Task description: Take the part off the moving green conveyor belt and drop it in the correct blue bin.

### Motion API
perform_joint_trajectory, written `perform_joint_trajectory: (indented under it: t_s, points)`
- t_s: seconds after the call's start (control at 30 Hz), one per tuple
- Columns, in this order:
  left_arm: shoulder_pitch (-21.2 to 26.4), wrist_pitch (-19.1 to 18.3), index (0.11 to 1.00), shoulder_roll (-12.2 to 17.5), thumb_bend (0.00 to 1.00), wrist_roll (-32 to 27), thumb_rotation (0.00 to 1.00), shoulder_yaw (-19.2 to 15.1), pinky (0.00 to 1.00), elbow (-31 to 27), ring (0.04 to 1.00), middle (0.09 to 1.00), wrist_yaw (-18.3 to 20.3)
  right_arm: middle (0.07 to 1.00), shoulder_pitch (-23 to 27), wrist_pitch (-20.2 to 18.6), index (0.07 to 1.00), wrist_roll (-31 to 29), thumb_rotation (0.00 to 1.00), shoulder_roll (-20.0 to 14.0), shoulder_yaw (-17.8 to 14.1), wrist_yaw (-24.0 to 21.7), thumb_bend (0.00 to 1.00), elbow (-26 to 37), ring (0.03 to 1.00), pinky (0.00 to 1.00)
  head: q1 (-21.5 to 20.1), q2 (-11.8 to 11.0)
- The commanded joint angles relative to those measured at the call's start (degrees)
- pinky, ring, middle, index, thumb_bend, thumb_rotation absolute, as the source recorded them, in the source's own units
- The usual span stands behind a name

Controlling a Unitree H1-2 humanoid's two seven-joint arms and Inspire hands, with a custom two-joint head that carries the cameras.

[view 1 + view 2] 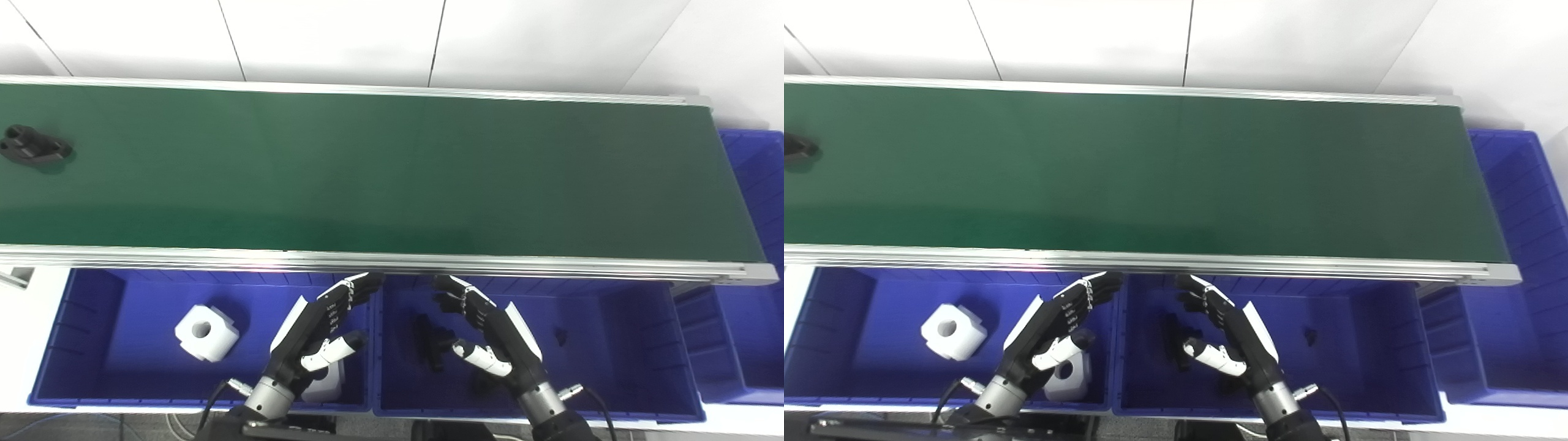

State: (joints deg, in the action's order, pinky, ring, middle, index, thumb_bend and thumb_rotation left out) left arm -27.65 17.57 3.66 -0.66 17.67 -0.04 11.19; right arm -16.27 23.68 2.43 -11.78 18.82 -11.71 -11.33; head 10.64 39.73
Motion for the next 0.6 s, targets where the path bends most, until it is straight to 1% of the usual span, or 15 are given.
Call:
perform_joint_trajectory:
  t_s: [0.0,0.17,0.33,0.57]
  points:
    - [-0.54,2.23,0.805,0.01,0.83,-0.03,0.70,0.05,0.89,-0.82,0.884,0.863,0.27,0.859,-0.08,3.25,0.853,-0.83,0.75,0.04,-0.13,-0.28,0.86,1.31,0.825,0.80,0.07,0.07]
    - [-0.63,1.22,0.803,0.10,0.85,-0.43,0.70,0.07,0.90,-1.27,0.886,0.863,0.47,0.853,-0.07,3.24,0.849,-0.92,0.74,0.18,-0.20,-0.24,0.86,1.29,0.821,0.80,-0.06,0.01]
    - [-0.46,1.92,0.806,0.23,0.84,-0.61,0.70,0.12,0.90,-0.81,0.890,0.866,0.71,0.849,0.02,3.25,0.849,-0.34,0.75,0.06,0.06,0.32,0.86,1.37,0.816,0.79,-0.07,0.01]
    - [-0.42,1.85,0.808,0.20,0.85,-0.52,0.71,0.09,0.91,-0.54,0.893,0.867,0.64,0.853,-0.02,3.25,0.850,-0.22,0.74,-0.02,0.09,0.45,0.86,1.31,0.823,0.79,-0.06,-0.12]
